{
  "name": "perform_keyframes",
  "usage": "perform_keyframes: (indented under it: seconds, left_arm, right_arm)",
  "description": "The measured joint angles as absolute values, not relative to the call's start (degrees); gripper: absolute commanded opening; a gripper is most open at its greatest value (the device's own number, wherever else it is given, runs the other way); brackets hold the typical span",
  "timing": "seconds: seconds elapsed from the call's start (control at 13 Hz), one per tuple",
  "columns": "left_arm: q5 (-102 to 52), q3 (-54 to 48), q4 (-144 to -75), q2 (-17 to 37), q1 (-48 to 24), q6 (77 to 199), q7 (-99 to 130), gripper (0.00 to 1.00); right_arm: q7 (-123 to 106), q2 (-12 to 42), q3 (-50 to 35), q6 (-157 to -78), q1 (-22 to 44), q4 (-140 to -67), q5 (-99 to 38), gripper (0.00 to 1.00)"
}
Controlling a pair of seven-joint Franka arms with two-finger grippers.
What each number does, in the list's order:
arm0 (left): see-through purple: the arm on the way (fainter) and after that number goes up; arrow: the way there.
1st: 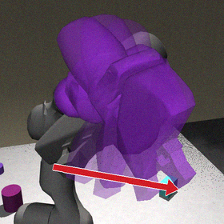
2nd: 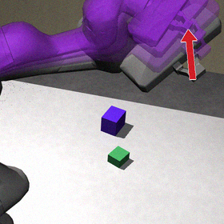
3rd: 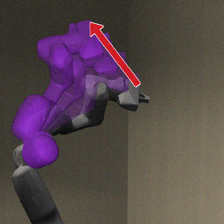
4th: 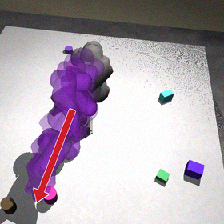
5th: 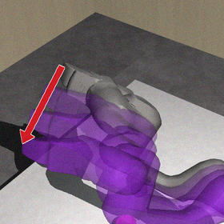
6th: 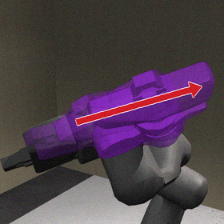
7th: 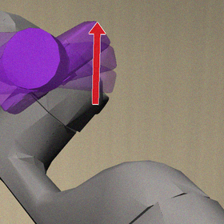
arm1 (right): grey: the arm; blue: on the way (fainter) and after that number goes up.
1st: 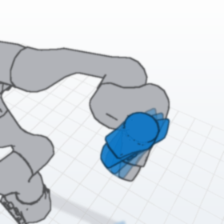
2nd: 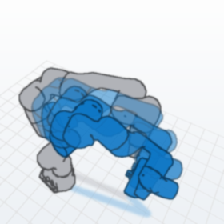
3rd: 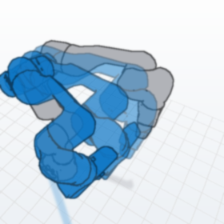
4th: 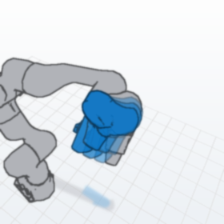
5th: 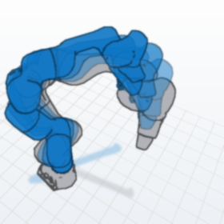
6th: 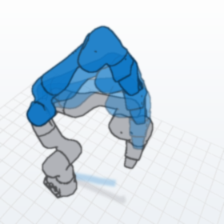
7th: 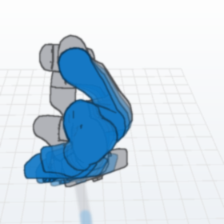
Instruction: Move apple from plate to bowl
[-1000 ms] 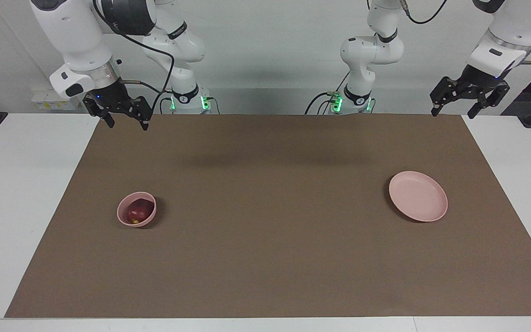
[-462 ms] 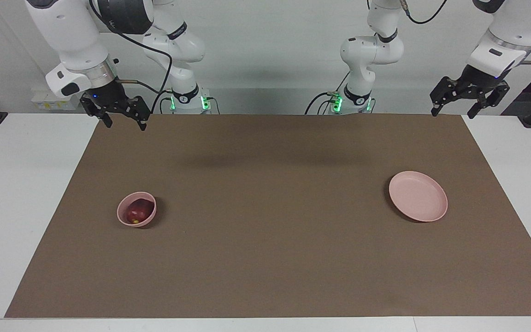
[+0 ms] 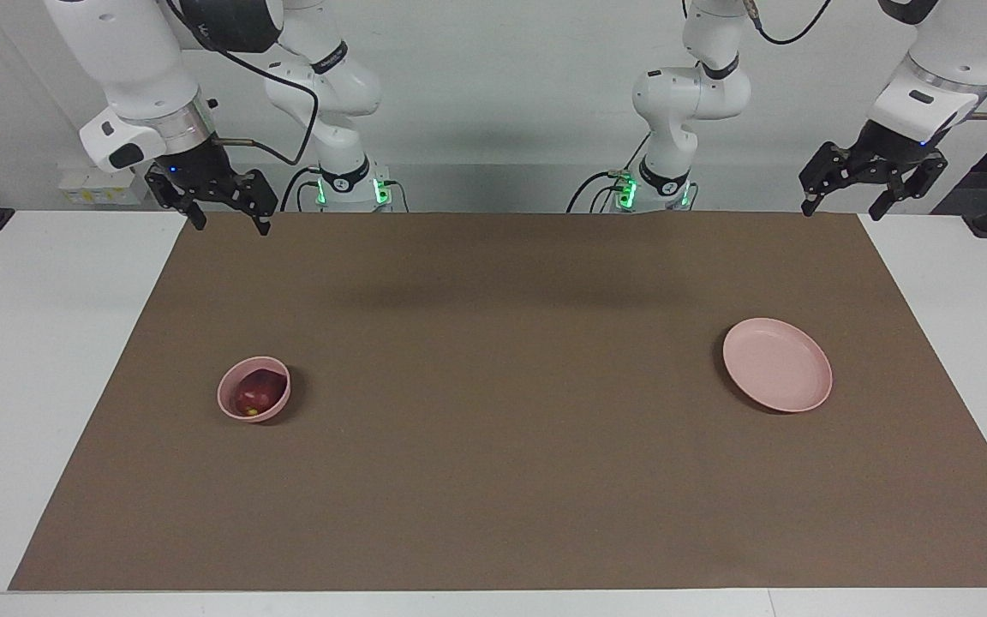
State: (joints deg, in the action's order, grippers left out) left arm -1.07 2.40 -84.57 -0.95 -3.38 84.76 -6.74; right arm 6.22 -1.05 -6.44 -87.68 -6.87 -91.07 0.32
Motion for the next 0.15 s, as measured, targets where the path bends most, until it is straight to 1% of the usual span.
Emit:
perform_keyframes:
  seconds: [0.15]
  left_arm:
    - [-1.1, 2.4, -84.6, -1.0, -3.4, 84.8, -6.7, 1.00]
  right_arm:
    - [6.2, -1.1, -6.4, -87.7, -6.9, -91.0, 0.3, 1.00]
